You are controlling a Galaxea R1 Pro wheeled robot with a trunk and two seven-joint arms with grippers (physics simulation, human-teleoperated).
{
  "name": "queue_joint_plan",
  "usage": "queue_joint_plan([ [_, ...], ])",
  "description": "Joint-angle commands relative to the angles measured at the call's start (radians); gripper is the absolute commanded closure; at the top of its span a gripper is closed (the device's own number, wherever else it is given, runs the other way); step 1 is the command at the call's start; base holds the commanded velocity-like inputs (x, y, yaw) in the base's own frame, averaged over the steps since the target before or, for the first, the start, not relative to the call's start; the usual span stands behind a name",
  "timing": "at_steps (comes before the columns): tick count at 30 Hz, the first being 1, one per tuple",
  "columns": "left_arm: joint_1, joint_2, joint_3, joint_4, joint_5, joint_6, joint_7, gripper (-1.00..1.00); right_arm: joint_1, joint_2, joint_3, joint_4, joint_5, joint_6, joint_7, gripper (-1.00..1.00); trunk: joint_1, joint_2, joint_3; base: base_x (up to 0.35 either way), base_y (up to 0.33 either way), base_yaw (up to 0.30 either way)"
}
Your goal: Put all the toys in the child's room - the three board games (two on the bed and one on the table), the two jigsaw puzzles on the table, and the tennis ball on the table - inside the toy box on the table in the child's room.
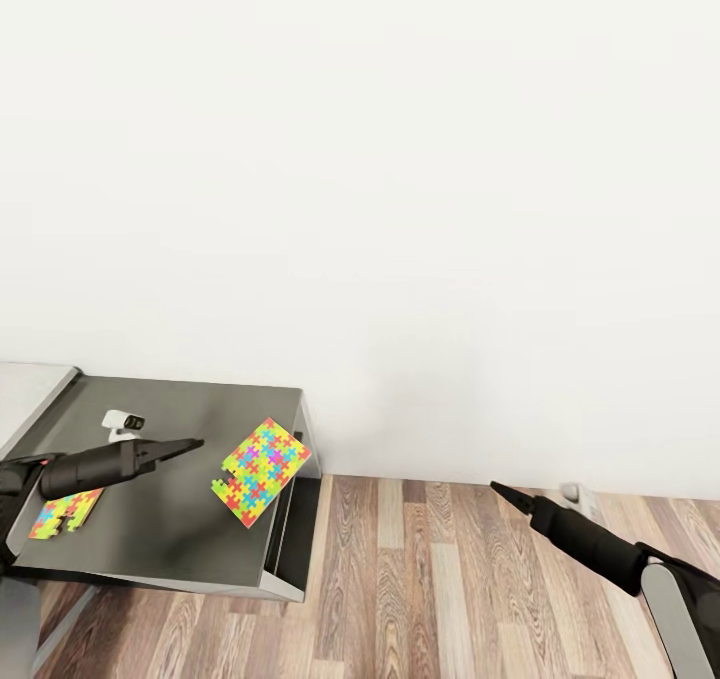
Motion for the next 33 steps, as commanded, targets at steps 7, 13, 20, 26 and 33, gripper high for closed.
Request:
queue_joint_plan([
  [7, 0.0, -0.002, 0.001, 0.0, 0.0, 0.011, -0.004, -1.0, -0.001, 0.001, -0.003, 0.001, -0.002, 0.007, 0.08, -1.0, 0.001, -0.002, -0.002, 0.0, 0.015, 0.0],
  [13, 0.0, -0.01, 0.0, 0.0, 0.0, 0.009, -0.004, -1.0, 0.002, 0.004, -0.001, 0.004, -0.004, 0.003, 0.162, -1.0, 0.001, -0.002, -0.002, 0.0, 0.128, 0.0],
  [20, 0.0, -0.024, 0.002, -0.01, 0.0, 0.007, -0.004, -1.0, 0.004, 0.005, 0.002, 0.02, -0.005, -0.042, 0.231, -1.0, 0.001, -0.002, -0.002, 0.0, 0.014, 0.0],
  [26, 0.0, -0.021, 0.004, -0.011, 0.0, 0.006, -0.004, -1.0, 0.005, 0.003, 0.001, 0.024, -0.004, -0.064, 0.307, -1.0, 0.001, -0.002, -0.002, 0.0, 0.001, 0.0],
  [33, 0.0, -0.02, 0.004, -0.014, 0.0, 0.007, -0.004, -1.0, 0.005, 0.003, 0.0, 0.025, -0.005, -0.076, 0.326, -1.0, 0.001, -0.002, -0.002, 0.0, 0.0, 0.0],
])
